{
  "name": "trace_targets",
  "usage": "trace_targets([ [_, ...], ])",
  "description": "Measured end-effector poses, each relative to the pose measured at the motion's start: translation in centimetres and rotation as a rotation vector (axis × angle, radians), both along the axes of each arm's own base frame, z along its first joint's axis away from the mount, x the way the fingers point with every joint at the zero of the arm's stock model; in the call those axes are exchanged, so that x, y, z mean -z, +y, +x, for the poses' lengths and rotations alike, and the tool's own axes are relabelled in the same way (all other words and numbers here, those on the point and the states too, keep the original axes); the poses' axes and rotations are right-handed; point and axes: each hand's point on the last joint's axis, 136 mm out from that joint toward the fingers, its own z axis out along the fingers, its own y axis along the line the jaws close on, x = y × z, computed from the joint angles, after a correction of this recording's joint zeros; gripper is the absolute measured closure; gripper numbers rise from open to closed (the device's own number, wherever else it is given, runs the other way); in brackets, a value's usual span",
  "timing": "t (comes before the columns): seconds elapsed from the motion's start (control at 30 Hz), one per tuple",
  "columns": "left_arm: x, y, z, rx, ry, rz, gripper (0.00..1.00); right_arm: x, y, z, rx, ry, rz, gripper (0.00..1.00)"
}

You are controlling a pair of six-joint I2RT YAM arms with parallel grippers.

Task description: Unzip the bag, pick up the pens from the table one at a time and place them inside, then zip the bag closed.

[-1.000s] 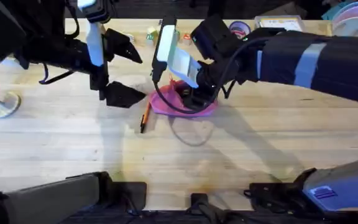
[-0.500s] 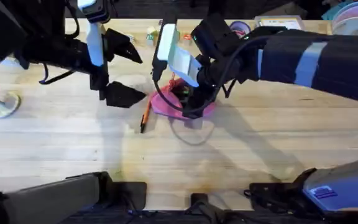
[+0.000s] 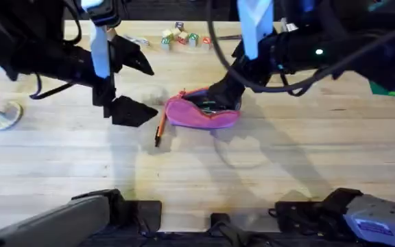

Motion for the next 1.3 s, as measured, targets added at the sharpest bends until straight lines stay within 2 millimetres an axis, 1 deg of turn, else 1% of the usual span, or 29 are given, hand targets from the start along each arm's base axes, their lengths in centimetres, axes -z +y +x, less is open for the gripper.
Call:
trace_targets([
  [0.07, -0.5, 0.3, -0.1, -0.027, -0.010, 0.023, 0.007, -0.9, -0.1, -0.3, 0.018, -0.006, 0.028, 0.003],
  [0.1, -3.2, 2.6, 0.1, -0.261, -0.001, 0.130, 0.007, -4.2, -0.9, -1.4, 0.052, -0.058, 0.102, 0.003],
  [0.27, -5.1, 3.3, -0.1, -0.414, 0.016, 0.116, 0.007, -5.0, -1.3, -1.5, 0.075, -0.076, 0.116, 0.003],
  [0.43, -6.4, 3.5, -0.8, -0.535, 0.044, 0.080, 0.007, -5.0, -1.4, -1.4, 0.098, -0.062, 0.131, 0.003],
  [0.63, -6.7, 3.3, -2.3, -0.581, 0.087, 0.061, 0.007, -5.0, -1.4, -1.4, 0.111, -0.053, 0.137, 0.004],
  [1.03, -6.4, 3.2, -2.9, -0.606, 0.134, 0.053, 0.006, -4.9, -1.5, -1.4, 0.118, -0.050, 0.139, 0.003],
  [1.2, -5.9, 3.9, -2.9, -0.714, 0.190, 0.074, 0.005, -4.9, -1.5, -1.4, 0.119, -0.050, 0.139, 0.004],
  [1.3, -5.4, 3.7, -3.1, -0.764, 0.225, 0.106, 0.004, -5.0, -1.5, -1.4, 0.119, -0.051, 0.139, 0.004],
])
